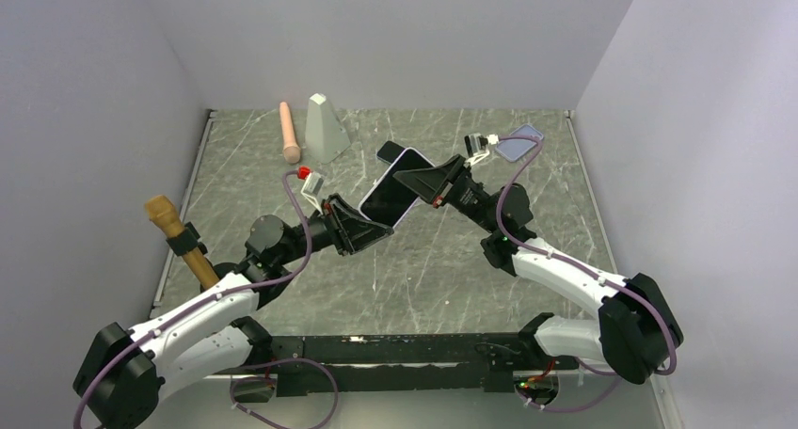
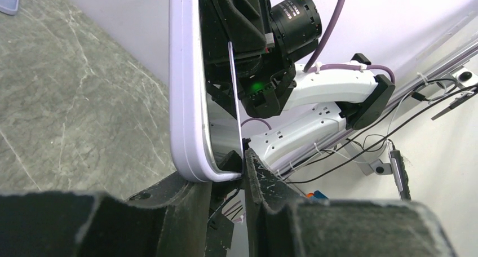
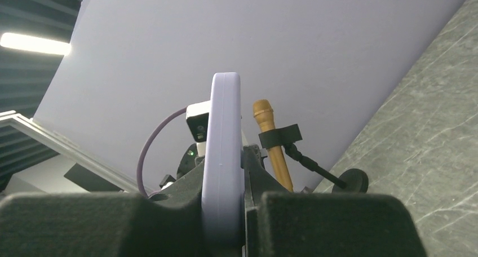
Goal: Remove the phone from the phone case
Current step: Remove the phone case from the phone.
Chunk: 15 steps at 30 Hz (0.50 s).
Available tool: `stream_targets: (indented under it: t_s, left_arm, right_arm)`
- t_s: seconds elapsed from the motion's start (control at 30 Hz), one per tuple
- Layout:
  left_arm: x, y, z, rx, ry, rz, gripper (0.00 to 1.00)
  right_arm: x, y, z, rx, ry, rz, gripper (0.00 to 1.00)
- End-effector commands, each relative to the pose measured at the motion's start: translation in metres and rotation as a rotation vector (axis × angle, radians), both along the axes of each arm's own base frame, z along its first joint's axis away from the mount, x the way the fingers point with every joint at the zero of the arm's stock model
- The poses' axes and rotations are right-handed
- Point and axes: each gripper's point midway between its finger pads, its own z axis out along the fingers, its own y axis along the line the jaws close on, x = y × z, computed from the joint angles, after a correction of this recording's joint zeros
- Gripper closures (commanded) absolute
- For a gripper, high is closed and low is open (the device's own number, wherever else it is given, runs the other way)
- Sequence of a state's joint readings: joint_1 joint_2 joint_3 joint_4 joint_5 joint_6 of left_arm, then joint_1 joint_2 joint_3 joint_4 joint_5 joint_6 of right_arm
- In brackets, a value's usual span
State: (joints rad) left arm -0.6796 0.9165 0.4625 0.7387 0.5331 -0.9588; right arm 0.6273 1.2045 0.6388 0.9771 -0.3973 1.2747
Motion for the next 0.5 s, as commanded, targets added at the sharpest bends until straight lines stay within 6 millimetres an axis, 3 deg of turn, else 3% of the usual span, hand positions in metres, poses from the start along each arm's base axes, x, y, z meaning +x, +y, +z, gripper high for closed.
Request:
stream_targets:
  t_s: [0.0, 0.27, 0.47]
  left_arm:
    - [0.0019, -0.0025, 0.0129, -0.03, -0.048, 0.012, 0.73]
    - [0.0023, -0.0013, 0.0077, -0.018, -0.046, 0.024, 0.73]
    - [0.0023, -0.0004, 0.008, 0.01, -0.134, 0.038, 0.9]
  right_arm:
    - [-0.0177, -0.0083, 0.047, 0.142, -0.113, 0.005, 1.0]
    - [-0.0145, -0.0088, 0.0485, 0.149, -0.105, -0.01, 1.0]
    - [-0.011, -0.0033, 0.0452, 0.139, -0.026, 0.019, 1.0]
